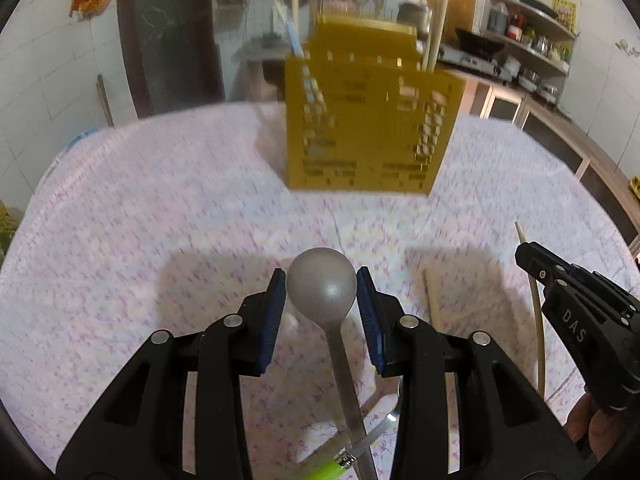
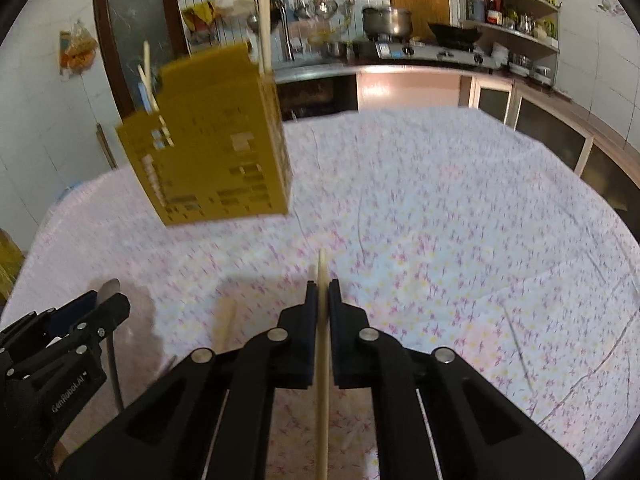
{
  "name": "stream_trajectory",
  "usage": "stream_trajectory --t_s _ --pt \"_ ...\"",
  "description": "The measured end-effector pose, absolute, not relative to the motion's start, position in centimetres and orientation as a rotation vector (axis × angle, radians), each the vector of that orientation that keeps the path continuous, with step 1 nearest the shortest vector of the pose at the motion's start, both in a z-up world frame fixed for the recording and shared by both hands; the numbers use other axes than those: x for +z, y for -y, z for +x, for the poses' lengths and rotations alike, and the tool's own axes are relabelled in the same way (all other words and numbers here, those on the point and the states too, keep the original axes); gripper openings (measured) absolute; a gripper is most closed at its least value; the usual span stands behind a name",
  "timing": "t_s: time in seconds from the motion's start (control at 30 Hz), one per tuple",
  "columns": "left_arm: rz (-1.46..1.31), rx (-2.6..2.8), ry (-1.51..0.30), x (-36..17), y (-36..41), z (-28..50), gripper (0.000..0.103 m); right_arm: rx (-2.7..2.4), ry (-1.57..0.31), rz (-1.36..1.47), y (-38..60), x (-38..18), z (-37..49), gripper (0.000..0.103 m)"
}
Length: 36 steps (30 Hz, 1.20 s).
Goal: Organize utensils
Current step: 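Lift the spoon and chopstick over the yellow holder and open both tools to drop them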
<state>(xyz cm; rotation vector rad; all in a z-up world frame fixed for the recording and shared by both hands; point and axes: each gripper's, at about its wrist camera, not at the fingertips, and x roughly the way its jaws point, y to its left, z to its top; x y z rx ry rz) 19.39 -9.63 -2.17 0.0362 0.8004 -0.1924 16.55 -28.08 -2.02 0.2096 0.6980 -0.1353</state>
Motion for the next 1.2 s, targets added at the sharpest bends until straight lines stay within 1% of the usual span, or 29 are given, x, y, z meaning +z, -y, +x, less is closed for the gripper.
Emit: stream_trajectory --t_s 0.23,0.5,0.63,0.77,1.03,1.2 --pt "0.014 -0.178 -0.66 2.5 7.8 18.4 0.035 -0.129 -0.557 0.244 28.6 1.5 15.7 0.006" --pt "0.02 -0.182 -0.53 5.9 6.2 17.3 0.035 -0.105 -0.409 0.256 29.5 4.2 15.4 0.006" --pt "0.021 -0.184 -0.498 6.5 5.8 17.3 0.035 -0.101 -0.349 0.225 29.4 4.9 14.8 0.006" --pt "0.019 -0.182 -0.489 6.4 5.5 17.3 0.035 -0.068 -0.297 0.231 29.4 4.4 14.3 0.006" --pt "0.053 -0.192 -0.486 5.8 5.5 18.0 0.035 -0.07 -0.267 0.171 28.8 3.2 13.9 0.006" --pt "0.063 -0.199 -0.467 6.5 5.8 18.5 0.035 -0.071 -0.214 0.168 28.9 5.0 13.8 0.006"
